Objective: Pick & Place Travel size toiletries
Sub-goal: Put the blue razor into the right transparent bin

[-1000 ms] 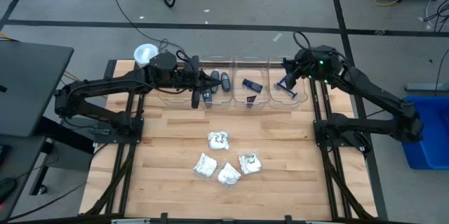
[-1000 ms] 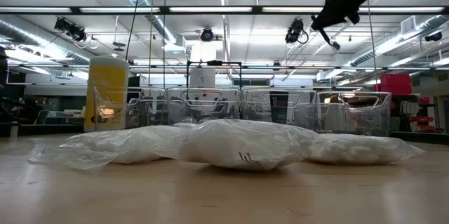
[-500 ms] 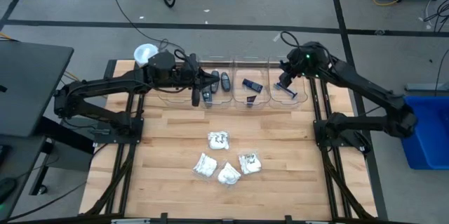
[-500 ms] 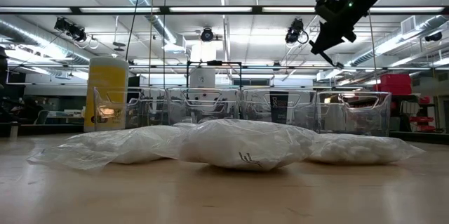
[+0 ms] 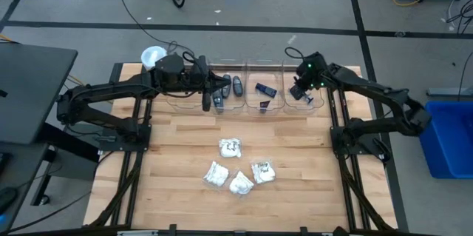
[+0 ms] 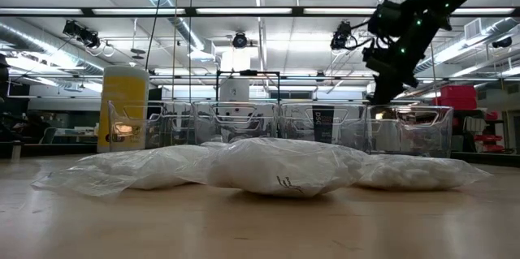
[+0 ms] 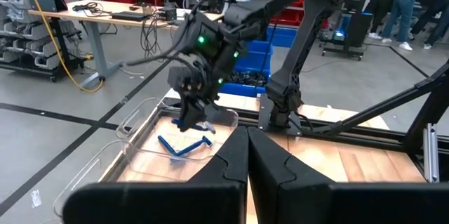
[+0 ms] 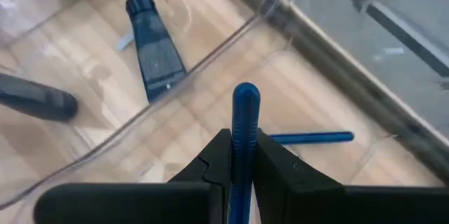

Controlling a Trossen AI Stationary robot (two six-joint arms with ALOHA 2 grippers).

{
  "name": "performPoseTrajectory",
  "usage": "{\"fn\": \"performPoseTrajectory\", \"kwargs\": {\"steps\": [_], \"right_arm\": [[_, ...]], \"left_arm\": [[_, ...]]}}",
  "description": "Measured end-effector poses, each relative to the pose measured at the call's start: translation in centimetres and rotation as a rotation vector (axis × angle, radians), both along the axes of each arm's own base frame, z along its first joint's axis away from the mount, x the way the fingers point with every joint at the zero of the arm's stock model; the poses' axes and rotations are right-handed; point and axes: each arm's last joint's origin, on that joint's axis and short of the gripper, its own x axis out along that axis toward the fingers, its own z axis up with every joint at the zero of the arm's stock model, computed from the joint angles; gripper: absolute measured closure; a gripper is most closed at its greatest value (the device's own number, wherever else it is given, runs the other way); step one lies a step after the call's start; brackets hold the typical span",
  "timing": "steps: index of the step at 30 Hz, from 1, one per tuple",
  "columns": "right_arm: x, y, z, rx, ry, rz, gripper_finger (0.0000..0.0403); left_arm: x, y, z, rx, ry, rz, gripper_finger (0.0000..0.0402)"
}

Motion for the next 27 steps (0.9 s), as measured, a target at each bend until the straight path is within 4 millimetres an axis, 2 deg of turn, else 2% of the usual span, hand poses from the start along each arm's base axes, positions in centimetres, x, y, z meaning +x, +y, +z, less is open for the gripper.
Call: {"fn": "performPoseTrajectory", "kwargs": {"steps": [4,16,27], "right_arm": [[-0.1,0.2,-1.4,0.034,-0.003,0.002,0.0359],[-0.4,0.5,-2.5,0.066,0.006,-0.018,0.0356],[-0.4,0.6,-2.6,0.084,0.002,-0.007,0.0311]], "left_arm": [[0.0,0.0,0.0,-0.004,-0.001,0.002,0.0398],[0.0,0.0,0.0,-0.022,-0.005,0.004,0.0397],[0.0,0.0,0.0,-0.022,-0.005,0.004,0.0398]]}}
